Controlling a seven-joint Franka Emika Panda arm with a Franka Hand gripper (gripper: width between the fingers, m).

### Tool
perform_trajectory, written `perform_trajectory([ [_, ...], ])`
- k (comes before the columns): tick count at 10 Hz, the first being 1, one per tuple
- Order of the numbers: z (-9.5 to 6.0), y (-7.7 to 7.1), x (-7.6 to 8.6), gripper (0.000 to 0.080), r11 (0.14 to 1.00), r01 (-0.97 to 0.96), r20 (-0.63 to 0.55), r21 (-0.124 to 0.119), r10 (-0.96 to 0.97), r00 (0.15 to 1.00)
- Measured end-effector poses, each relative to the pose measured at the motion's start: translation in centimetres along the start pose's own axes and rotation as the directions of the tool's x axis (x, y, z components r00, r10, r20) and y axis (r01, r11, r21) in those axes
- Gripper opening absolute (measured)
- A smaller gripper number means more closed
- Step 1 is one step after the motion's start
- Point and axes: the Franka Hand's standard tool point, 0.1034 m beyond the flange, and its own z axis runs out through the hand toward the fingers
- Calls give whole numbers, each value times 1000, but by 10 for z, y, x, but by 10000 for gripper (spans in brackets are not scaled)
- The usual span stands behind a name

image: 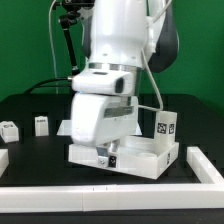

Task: Assemble square table

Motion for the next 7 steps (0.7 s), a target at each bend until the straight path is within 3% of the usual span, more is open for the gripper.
perform_trajectory([
  [4, 0, 3, 0, 64, 978, 207, 10, -6, -207, 978],
  [6, 2, 17, 32, 64, 931, 365, 5, -7, -365, 931],
  [7, 5, 25, 55, 64, 950, 311, -3, -8, -311, 950],
])
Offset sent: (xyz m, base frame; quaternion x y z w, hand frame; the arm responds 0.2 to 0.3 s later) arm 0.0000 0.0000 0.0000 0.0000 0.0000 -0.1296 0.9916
